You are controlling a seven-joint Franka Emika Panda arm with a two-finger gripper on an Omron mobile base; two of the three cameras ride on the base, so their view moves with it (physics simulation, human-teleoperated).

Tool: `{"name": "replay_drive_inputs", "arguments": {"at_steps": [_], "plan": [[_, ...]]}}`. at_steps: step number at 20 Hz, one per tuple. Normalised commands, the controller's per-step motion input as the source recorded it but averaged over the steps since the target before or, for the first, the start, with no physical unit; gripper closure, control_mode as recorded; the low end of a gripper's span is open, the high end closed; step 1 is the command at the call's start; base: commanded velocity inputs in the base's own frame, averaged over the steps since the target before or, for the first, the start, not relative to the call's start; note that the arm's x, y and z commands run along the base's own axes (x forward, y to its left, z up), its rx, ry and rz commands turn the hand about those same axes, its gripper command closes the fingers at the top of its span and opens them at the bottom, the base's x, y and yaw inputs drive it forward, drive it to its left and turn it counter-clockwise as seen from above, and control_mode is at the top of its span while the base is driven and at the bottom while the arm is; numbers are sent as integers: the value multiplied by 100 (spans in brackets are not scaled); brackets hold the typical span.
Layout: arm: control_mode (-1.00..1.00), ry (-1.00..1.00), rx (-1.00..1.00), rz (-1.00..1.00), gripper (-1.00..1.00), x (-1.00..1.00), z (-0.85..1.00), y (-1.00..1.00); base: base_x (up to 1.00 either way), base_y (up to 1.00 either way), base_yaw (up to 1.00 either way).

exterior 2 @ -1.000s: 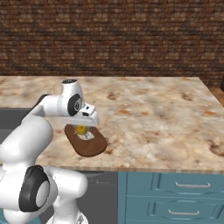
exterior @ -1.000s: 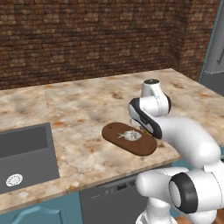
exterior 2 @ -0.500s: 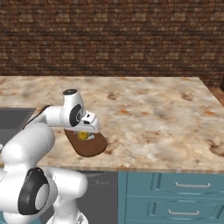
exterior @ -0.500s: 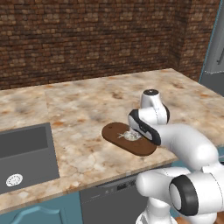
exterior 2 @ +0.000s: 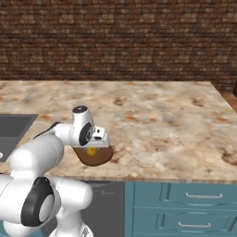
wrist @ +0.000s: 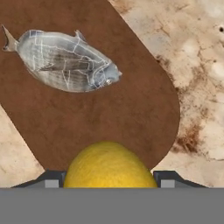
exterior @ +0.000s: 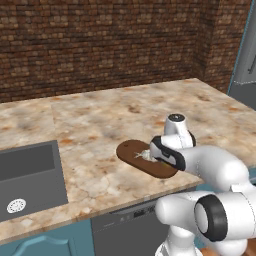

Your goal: Retrieve a lemon from the fridge and place it on the cutting board with the fish.

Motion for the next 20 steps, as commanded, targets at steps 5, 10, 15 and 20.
{"name": "replay_drive_inputs", "arguments": {"at_steps": [5, 10, 15, 20], "plan": [[-100, 4, 0, 3, 100, 26, -16, 0, 0, 0, 0], [-100, 1, 0, 0, 100, 34, -23, 0, 0, 0, 0], [-100, 2, 0, 0, 100, 29, -12, 0, 0, 0, 0], [-100, 1, 0, 0, 100, 21, -5, 1, 0, 0, 0]]}}
